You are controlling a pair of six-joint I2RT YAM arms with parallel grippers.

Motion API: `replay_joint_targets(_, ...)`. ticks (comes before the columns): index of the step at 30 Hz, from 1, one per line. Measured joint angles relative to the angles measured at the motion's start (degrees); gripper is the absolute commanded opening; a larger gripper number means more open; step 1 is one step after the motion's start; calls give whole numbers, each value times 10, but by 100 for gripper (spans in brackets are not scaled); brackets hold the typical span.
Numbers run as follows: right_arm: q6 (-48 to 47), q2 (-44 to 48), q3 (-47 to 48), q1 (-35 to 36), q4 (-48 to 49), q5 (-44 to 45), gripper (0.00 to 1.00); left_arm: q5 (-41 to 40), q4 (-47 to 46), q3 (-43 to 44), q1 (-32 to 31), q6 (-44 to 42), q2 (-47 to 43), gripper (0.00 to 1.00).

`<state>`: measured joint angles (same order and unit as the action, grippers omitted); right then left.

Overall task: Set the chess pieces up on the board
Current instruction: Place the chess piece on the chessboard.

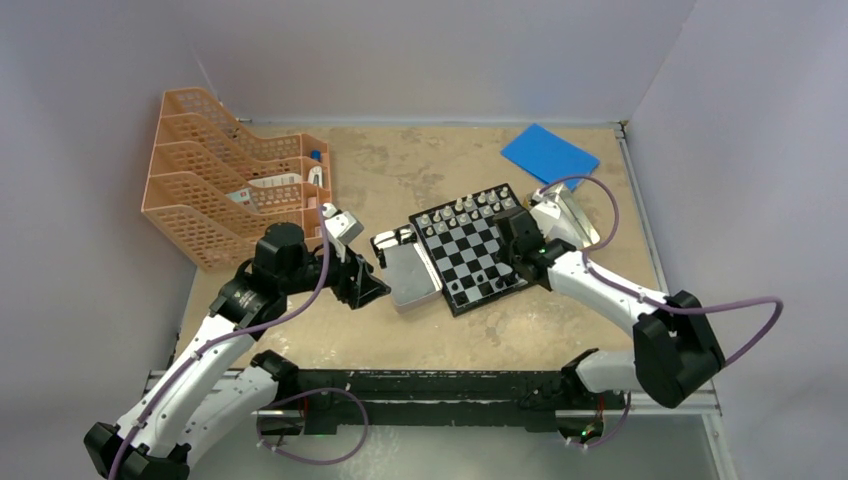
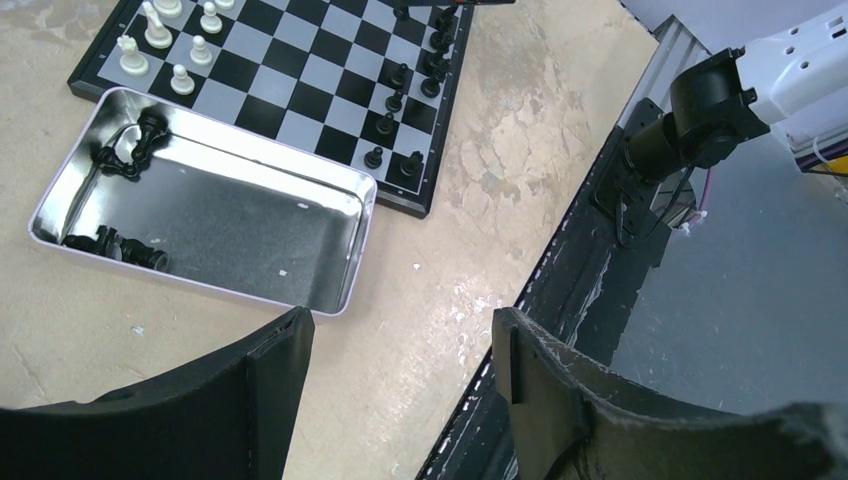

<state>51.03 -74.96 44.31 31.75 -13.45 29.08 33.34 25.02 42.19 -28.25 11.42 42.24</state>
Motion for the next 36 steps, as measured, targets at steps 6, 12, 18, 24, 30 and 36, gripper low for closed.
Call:
replay_joint_targets(6,4,-38,0,0,-7,-1,0,-6,1,0,0,0,-1,66)
replay_joint_targets(12,5,-55,0,0,-13,-1,0,-8,2,0,0,0,-2,66)
replay_joint_targets(18,5,-56,0,0,-14,-2,0,-9,4,0,0,0,-2,66)
replay_joint_targets(24,4,-62,0,0,-16,-5,0,-9,4,0,0,0,-2,66)
replay_joint_targets(30,4,-64,0,0,-19,-13,0,-11,4,0,0,0,-2,66)
replay_joint_targets(36,3,-64,0,0,-19,-20,1,-11,4,0,0,0,-2,66)
